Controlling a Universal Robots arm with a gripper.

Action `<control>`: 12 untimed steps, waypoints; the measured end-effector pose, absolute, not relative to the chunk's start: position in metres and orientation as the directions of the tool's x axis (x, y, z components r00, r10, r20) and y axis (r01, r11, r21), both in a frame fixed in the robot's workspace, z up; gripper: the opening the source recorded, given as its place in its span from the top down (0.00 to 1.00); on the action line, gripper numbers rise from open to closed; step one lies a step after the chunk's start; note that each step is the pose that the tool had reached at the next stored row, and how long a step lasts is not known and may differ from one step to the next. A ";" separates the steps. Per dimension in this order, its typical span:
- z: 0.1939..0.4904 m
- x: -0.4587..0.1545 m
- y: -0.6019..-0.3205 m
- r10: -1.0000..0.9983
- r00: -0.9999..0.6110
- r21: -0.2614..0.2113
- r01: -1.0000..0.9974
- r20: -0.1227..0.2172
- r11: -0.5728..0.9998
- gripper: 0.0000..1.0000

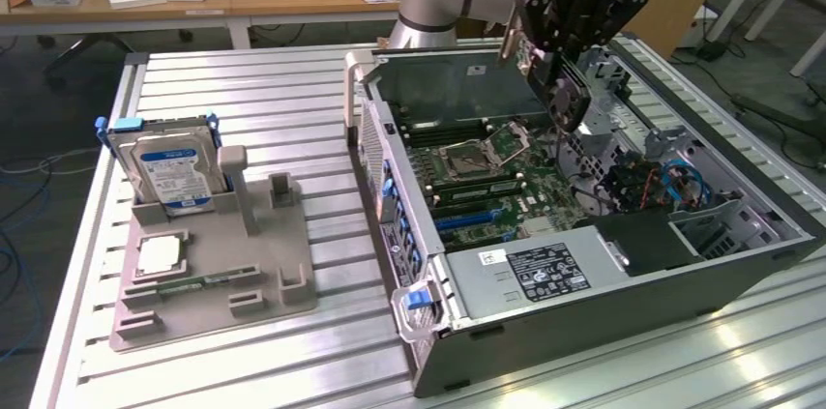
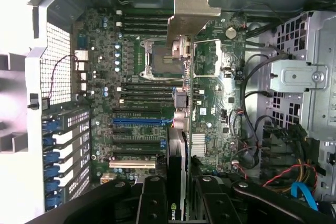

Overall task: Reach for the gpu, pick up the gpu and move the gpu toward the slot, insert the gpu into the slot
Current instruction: 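Insert the gpu into the slot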

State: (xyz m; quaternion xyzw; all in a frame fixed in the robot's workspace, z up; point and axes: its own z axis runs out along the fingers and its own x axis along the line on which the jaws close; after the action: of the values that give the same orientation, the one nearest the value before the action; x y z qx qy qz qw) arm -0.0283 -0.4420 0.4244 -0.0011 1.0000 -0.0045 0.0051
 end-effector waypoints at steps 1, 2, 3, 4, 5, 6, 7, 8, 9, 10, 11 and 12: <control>0.424 -0.028 -0.442 -0.012 -1.000 -0.009 -0.012 -0.010 1.000 0.74; 0.424 -0.028 -0.442 -0.023 -1.000 -0.009 -0.023 -0.010 1.000 0.74; 0.424 -0.028 -0.442 -0.034 -0.999 -0.009 -0.034 -0.010 0.999 0.74; 0.424 -0.028 -0.442 -0.045 -0.999 -0.009 -0.045 -0.010 0.999 0.74; 0.424 -0.028 -0.442 -0.057 -0.998 -0.009 -0.057 -0.010 0.998 0.74; 0.424 -0.028 -0.442 -0.069 -0.998 -0.009 -0.069 -0.010 0.998 0.74; 0.424 -0.028 -0.442 -0.081 -0.997 -0.009 -0.081 -0.010 0.997 0.74; 0.424 -0.028 -0.442 -0.095 -0.995 -0.009 -0.095 -0.010 0.995 0.74; 0.424 -0.028 -0.442 -0.109 -0.994 -0.009 -0.109 -0.010 0.994 0.74; 0.424 -0.028 -0.442 -0.122 -0.992 -0.009 -0.122 -0.010 0.993 0.74; 0.424 -0.028 -0.442 -0.133 -0.991 -0.009 -0.133 -0.010 0.991 0.74; 0.424 -0.028 -0.442 -0.146 -0.989 -0.009 -0.145 -0.010 0.989 0.74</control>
State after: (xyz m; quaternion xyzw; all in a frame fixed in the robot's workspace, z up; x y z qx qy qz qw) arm -0.0283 -0.4421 0.4244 -0.0729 0.9973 -0.0041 0.0054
